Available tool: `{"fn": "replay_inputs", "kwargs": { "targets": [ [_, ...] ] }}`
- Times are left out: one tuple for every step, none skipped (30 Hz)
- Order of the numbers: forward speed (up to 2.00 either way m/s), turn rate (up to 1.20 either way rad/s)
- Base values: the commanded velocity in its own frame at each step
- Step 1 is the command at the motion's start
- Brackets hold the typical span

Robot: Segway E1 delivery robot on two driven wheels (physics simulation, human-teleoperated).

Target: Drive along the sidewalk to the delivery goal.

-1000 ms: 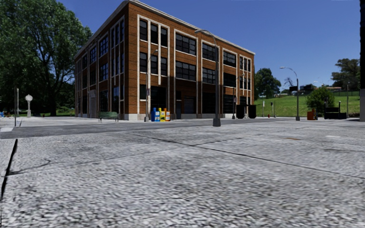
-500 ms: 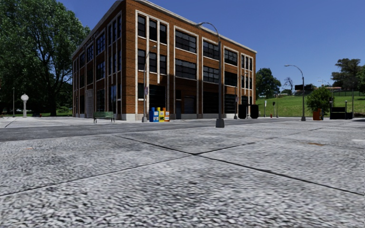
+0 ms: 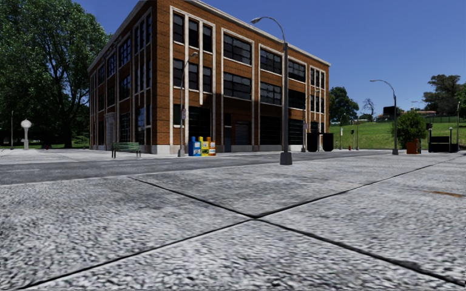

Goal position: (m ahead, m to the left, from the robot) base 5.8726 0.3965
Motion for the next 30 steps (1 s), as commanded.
{"fn": "replay_inputs", "kwargs": {
  "targets": [
    [2.00,0.00],
    [2.00,0.00],
    [2.00,0.00],
    [2.00,0.00],
    [2.00,0.00],
    [2.00,0.00],
    [2.00,0.00],
    [2.00,0.00],
    [2.00,0.00],
    [2.00,0.00],
    [2.00,0.00],
    [2.00,0.00],
    [2.00,0.00],
    [2.00,0.00],
    [2.00,0.00],
    [2.00,0.00],
    [2.00,0.00],
    [2.00,0.00],
    [2.00,0.00],
    [2.00,0.00],
    [2.00,0.00],
    [2.00,0.00],
    [2.00,0.00],
    [2.00,0.00],
    [2.00,0.00],
    [2.00,0.00],
    [2.00,0.00],
    [2.00,0.00],
    [2.00,0.00],
    [2.00,0.00]
  ]
}}
